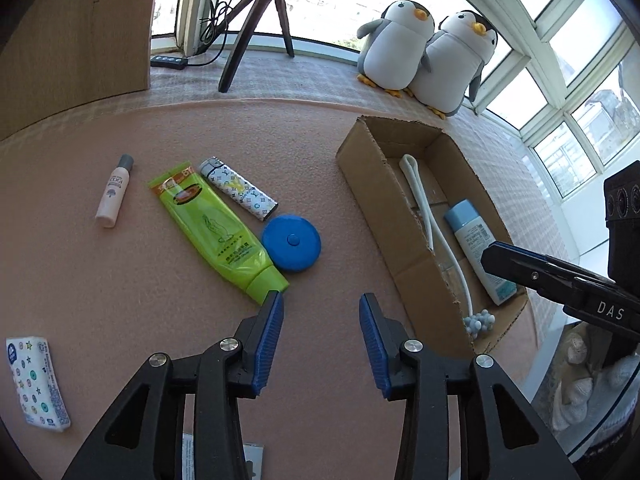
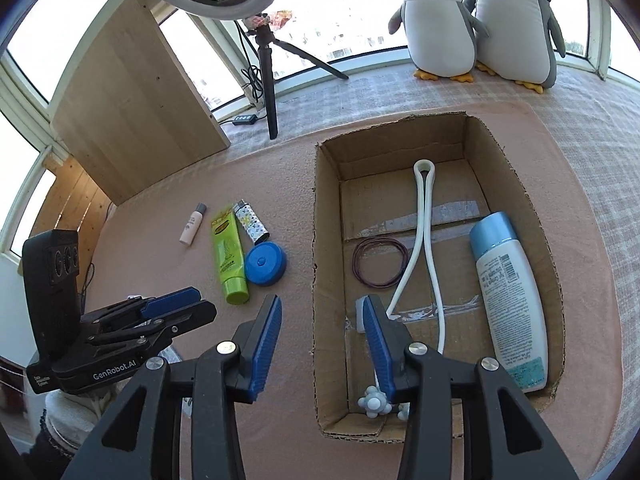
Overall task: Organize objects
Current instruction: 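Move both tools back from the box toward the remaining items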
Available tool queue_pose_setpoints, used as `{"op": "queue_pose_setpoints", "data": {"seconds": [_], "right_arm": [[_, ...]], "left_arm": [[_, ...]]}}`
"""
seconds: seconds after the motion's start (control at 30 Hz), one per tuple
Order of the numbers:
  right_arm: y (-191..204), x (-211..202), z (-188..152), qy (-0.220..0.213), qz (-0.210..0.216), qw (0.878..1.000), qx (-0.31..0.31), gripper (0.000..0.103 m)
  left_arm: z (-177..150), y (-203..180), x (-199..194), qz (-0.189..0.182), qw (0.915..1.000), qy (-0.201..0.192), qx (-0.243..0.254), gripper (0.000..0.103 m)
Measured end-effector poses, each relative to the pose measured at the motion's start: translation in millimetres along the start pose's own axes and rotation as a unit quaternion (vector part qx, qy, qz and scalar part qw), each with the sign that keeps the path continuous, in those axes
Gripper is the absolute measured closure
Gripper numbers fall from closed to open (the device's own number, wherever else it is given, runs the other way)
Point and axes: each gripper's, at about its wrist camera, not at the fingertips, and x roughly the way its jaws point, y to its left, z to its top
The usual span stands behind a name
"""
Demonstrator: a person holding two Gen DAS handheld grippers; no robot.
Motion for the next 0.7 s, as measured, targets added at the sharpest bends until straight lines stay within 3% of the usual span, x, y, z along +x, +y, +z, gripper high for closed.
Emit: {"op": "queue_pose_setpoints", "data": {"seconds": [0.2,0.47,0.7], "right_arm": [[39,28,8,0.021,0.031,0.999,-0.029,0.064],[81,75,29,0.055,0.064,0.995,-0.043,0.064],[105,108,35,0.077,0.052,0.994,-0.057,0.064]], "left_arm": [[-14,53,-14,0.018,0.9987,-0.003,-0.047,0.059],[-23,82,-16,0.016,0.9975,0.000,-0.068,0.059],[-31,103,-27,0.020,0.9967,-0.002,-0.079,0.059]]}}
